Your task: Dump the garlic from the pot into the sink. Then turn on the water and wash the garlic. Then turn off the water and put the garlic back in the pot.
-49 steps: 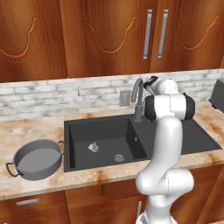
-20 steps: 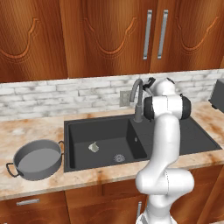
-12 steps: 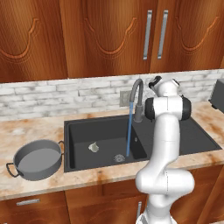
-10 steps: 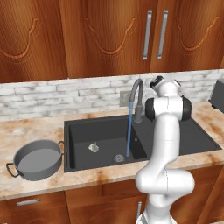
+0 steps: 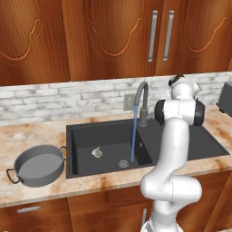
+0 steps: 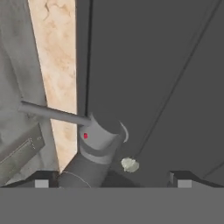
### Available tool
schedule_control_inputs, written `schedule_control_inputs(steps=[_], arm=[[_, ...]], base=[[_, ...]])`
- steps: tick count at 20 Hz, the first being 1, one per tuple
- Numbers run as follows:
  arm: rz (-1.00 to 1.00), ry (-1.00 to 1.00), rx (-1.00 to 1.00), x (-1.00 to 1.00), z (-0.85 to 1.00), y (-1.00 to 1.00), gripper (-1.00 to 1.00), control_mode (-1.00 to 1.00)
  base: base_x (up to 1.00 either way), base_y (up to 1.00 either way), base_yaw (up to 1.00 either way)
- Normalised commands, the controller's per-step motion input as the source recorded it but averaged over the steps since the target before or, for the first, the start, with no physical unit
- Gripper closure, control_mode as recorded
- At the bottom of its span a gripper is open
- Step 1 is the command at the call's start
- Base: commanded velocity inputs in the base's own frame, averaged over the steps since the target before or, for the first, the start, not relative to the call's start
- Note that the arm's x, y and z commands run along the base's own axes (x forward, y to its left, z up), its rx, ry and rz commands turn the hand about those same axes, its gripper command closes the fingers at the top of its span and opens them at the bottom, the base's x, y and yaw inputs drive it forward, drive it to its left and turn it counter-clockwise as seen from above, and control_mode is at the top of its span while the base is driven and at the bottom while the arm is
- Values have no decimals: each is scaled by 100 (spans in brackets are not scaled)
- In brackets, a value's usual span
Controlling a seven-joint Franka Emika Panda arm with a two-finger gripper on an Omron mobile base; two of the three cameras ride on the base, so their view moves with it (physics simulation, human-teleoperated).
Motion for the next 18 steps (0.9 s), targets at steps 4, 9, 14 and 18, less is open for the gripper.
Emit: schedule_control_inputs(steps=[4, 9, 14, 18], arm=[[7, -28, 0, -99, 1, -16, -100, -100], [1, -10, 9, -54, -11, -24, -100, -100], [11, -14, 9, -2, 0, -18, -100, -100], [12, -1, 19, 10, 0, -30, -100, -100]], base=[[0, 0, 0], [0, 0, 0], [0, 0, 0], [0, 0, 0]])
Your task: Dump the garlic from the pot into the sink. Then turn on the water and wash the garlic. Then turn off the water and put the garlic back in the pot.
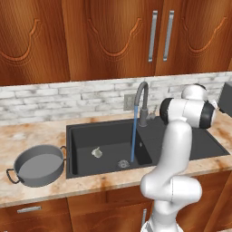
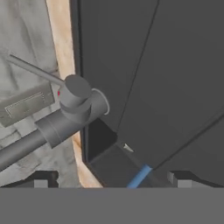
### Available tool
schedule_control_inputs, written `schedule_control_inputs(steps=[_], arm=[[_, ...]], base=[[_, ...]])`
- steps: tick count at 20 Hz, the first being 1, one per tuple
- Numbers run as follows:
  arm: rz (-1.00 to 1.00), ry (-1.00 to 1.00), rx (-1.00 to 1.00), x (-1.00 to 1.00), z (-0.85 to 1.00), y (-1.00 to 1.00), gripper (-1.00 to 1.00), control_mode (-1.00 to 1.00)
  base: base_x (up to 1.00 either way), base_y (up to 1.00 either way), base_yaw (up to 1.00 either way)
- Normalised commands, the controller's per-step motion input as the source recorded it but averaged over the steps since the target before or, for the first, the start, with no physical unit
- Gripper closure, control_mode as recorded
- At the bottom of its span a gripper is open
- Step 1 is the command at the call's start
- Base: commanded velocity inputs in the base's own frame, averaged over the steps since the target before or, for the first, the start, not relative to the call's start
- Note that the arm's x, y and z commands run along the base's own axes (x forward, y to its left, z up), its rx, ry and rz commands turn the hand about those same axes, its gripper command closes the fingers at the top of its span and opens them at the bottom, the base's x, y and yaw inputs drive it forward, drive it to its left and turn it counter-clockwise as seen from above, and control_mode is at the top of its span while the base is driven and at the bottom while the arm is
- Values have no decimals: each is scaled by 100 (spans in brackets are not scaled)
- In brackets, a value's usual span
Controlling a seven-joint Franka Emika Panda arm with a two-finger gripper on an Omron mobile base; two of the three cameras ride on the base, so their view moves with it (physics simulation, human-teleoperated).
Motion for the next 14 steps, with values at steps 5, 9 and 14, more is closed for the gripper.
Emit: schedule_control_inputs(steps=[5, 9, 14], arm=[[11, 6, 28, 19, 0, -44, -100, -100], [5, 3, 20, 30, 0, -14, -100, -100], [0, 25, 13, 50, 0, 0, -100, -100]], base=[[0, 0, 0], [0, 0, 0], [0, 0, 0]])
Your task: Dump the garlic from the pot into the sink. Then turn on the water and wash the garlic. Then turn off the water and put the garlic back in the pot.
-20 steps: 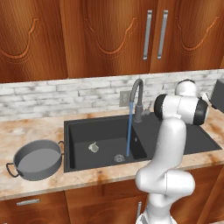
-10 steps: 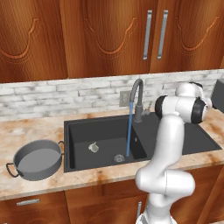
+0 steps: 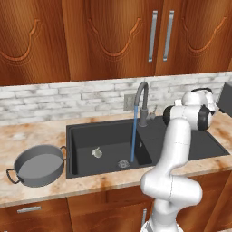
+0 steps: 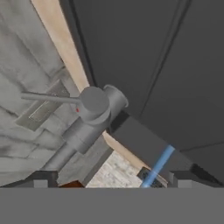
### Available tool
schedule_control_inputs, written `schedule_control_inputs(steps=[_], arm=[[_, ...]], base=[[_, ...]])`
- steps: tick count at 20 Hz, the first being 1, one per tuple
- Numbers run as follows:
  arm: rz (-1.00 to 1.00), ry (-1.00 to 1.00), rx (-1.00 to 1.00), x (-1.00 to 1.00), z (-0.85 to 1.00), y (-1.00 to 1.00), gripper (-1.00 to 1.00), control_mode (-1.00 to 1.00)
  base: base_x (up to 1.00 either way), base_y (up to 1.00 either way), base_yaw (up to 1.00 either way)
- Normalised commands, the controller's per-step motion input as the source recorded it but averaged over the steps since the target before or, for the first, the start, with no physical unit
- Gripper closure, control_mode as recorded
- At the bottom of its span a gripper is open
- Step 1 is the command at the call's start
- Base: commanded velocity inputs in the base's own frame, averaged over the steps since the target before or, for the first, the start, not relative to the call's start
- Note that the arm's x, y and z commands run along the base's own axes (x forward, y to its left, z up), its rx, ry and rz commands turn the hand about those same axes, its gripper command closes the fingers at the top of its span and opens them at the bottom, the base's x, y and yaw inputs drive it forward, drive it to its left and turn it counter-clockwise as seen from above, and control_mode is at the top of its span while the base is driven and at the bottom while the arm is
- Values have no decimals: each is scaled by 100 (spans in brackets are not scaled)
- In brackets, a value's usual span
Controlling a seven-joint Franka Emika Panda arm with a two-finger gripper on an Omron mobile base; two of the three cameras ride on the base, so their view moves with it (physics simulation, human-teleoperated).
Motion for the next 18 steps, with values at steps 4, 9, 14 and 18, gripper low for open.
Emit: schedule_control_inputs(steps=[4, 9, 14, 18], arm=[[0, 54, 5, 56, -5, 9, -100, -100], [0, 69, 2, 38, -30, 4, -100, -100], [0, 51, 0, 8, -30, 15, -100, -100], [0, 24, 0, -2, -4, 55, -100, -100]], base=[[0, 0, 0], [0, 0, 0], [0, 0, 0], [0, 0, 0]])
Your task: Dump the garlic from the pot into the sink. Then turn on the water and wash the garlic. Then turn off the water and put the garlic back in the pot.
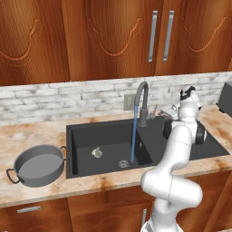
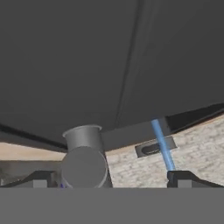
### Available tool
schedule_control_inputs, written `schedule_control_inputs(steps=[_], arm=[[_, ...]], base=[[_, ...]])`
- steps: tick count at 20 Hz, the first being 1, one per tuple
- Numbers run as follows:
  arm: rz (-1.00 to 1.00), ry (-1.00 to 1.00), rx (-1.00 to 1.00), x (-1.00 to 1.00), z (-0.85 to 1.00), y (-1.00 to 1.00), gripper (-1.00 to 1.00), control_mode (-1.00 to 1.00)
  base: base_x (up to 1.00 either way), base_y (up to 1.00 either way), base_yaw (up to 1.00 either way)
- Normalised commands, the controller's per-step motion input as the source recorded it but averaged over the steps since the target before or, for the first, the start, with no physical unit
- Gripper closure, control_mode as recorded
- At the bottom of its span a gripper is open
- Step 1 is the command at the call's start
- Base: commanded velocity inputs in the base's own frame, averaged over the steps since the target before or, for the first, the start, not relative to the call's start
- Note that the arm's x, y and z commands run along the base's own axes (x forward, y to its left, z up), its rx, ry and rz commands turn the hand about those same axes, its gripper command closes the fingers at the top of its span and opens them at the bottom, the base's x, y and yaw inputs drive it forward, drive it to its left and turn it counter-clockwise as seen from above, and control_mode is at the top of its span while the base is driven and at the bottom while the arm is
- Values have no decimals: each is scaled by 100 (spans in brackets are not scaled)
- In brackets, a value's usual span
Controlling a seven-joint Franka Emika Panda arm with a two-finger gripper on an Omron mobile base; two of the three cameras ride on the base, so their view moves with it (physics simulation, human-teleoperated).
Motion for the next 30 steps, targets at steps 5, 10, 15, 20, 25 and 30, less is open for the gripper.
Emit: schedule_control_inputs(steps=[5, 10, 15, 20, 25, 30], arm=[[4, 1, -1, -27, 0, 79, -100, -100], [5, -3, -3, -19, 0, 54, -100, -100], [6, -37, -15, -28, 22, 92, -100, -100], [6, -69, -26, -41, 48, 100, -100, -100], [7, -81, -26, -75, 59, 95, -100, -100], [6, -85, -27, -87, 62, 90, -100, -100]], base=[[0, 0, 0], [0, 0, 0], [0, 0, 0], [0, 0, 0], [0, 0, 0], [0, 0, 0]])
